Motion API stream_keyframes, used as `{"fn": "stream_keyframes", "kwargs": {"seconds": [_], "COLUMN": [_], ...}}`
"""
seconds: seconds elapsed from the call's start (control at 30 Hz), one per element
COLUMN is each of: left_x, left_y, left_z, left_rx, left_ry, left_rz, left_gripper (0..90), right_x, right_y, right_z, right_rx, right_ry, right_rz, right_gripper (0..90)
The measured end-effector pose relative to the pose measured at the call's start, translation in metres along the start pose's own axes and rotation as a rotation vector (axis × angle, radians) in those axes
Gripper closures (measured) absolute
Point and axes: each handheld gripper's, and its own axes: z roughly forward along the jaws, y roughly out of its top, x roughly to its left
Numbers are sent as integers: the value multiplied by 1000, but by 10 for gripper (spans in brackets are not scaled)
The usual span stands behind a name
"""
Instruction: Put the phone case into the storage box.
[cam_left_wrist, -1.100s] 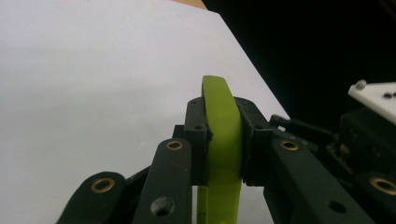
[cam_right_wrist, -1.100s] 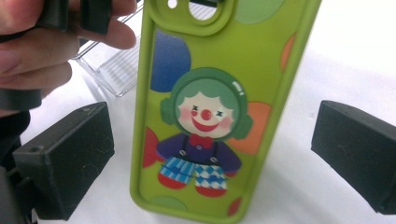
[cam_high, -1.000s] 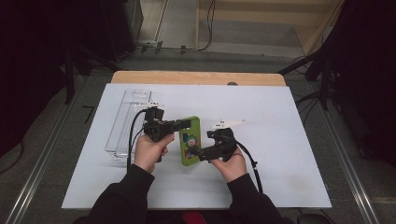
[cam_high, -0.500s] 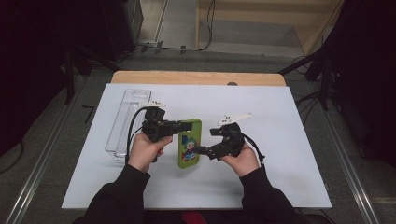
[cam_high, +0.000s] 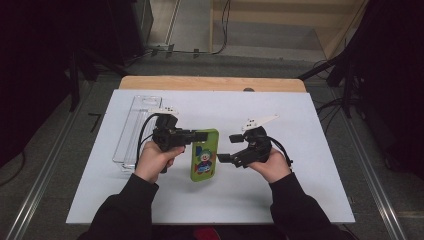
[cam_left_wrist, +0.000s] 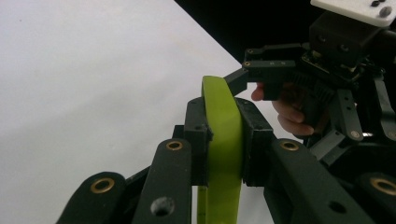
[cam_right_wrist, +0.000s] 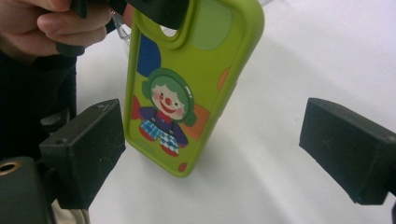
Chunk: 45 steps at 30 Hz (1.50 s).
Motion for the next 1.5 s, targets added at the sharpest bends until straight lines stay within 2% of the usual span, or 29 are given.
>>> {"fn": "stream_keyframes", "kwargs": {"seconds": [0.1, 0.2, 0.4, 0.67, 0.8, 1.03, 1.17, 1.27, 1.5], "left_x": [-1, -2, -3, -4, -4, -6, -6, -6, -9], "left_y": [1, 1, 1, 0, 0, -1, -1, -2, -3], "left_z": [0, 0, 0, -1, -1, 0, 0, 1, 5], "left_rx": [10, 16, 28, 31, 32, 45, 49, 55, 69], "left_ry": [-6, -18, -42, -77, -100, -136, -152, -159, -183], "left_rz": [20, 33, 48, 70, 84, 121, 126, 140, 167], "left_gripper": [771, 771, 771, 771, 771, 771, 770, 771, 771], "right_x": [-1, -1, -2, 1, 1, -1, -1, 0, -3], "right_y": [2, 4, 8, 13, 15, 19, 20, 20, 22], "right_z": [-5, -10, -14, -20, -19, -13, -11, -10, -9], "right_rx": [-7, -6, -6, -3, 10, 42, 49, 61, 53], "right_ry": [-17, -11, 24, 34, 44, 88, 113, 106, 143], "right_rz": [-30, -49, -49, -80, -104, -126, -137, -155, -159], "right_gripper": [58, 122, 122, 122, 122, 137, 137, 141, 282]}}
